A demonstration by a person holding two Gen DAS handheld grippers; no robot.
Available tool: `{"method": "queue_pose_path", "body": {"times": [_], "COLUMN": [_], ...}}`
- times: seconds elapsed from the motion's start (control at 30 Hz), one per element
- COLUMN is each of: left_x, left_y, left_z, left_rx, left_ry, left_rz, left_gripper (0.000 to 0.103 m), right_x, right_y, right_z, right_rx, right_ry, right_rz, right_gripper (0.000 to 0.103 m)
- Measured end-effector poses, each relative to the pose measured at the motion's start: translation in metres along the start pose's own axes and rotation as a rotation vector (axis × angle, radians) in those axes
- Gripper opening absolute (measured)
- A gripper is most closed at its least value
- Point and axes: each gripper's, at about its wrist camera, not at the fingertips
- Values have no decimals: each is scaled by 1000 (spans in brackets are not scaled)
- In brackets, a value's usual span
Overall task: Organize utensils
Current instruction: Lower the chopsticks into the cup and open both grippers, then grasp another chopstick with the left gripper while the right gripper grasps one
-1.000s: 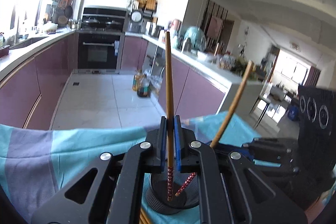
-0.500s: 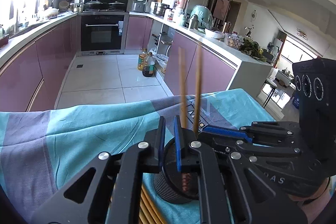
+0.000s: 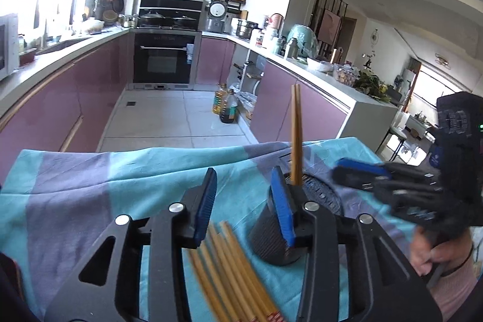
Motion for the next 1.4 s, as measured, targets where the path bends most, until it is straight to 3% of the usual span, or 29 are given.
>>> {"method": "queue_pose_path", "body": {"times": [0.1, 0.27, 0.63, 1.07, 1.4], "left_x": [-11, -27, -43, -35, -33], "left_y": [13, 21, 1, -25, -31], "left_z": [15, 46, 111, 126, 127], "left_rx": [-15, -77, -250, -346, -357], "left_ry": [-11, -15, 23, 11, 14], "left_rz": [-15, -37, -54, -44, -40], "left_gripper": [41, 42, 41, 40, 39], "right_x": [-15, -24, -52, -57, -60], "right_y": [21, 28, -33, -69, -76], "right_z": [14, 39, 83, 90, 90], "right_rx": [25, -4, -212, -274, -287], "right_ry": [60, 69, 63, 25, 31], "right_rz": [-32, -84, -93, -16, -4], "right_gripper": [30, 30, 30, 30, 30]}}
Point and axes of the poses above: each gripper's, at about its wrist camera, not at the fingertips, and y roughly against the way its jaws point, x to its right, z to its underside, and after that the axes turned 4 degrees about -x, right-handed
